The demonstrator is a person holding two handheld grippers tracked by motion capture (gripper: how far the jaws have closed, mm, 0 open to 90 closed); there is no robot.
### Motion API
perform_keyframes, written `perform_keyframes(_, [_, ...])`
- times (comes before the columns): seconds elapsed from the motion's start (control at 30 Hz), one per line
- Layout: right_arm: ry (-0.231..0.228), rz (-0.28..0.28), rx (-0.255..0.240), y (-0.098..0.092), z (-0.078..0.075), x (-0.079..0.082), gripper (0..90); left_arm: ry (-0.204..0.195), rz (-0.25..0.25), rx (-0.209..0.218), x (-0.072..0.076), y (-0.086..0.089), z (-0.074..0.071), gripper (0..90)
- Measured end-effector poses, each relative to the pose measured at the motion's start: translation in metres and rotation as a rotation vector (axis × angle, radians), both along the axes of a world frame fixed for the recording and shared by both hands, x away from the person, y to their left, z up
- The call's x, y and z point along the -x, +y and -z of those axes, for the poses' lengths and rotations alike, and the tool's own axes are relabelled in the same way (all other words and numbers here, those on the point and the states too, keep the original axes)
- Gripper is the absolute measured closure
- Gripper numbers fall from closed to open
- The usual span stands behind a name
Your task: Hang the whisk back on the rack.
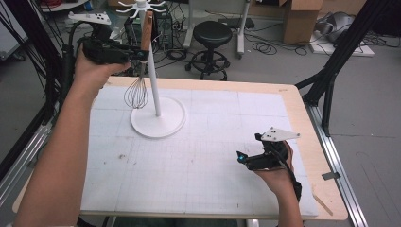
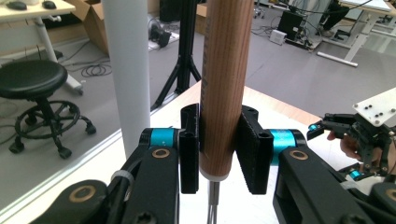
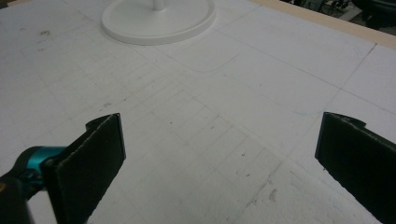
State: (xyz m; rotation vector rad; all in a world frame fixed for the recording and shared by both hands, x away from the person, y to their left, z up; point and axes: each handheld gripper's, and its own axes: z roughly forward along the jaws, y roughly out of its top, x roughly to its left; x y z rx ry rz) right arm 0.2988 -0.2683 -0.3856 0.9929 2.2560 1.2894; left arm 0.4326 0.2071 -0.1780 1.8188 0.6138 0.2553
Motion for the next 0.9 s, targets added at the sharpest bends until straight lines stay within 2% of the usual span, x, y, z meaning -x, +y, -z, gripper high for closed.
perform_keyframes(0.1, [0.001,-0.001,0.001,0.0,0.0,0.001,0.4,0.016,-0.017,-0.037,0.0,0.003,0.0,69.9])
perform_keyframes(0.23, [0.0,0.003,-0.006,-0.002,-0.001,0.001,0.4,0.023,-0.024,-0.055,0.001,0.008,-0.001,66.3])
perform_keyframes(0.47, [-0.004,-0.004,0.003,0.001,-0.002,0.001,0.4,-0.007,-0.007,-0.077,0.011,0.009,-0.005,59.3])
perform_keyframes(0.7, [-0.007,-0.003,-0.002,0.0,-0.003,0.002,0.4,-0.04,0.018,-0.136,0.026,0.003,-0.008,47.2])
perform_keyframes(0.9, [-0.01,-0.007,-0.002,0.001,-0.003,0.002,0.4,-0.078,0.069,-0.134,0.041,0.001,-0.007,41.4])
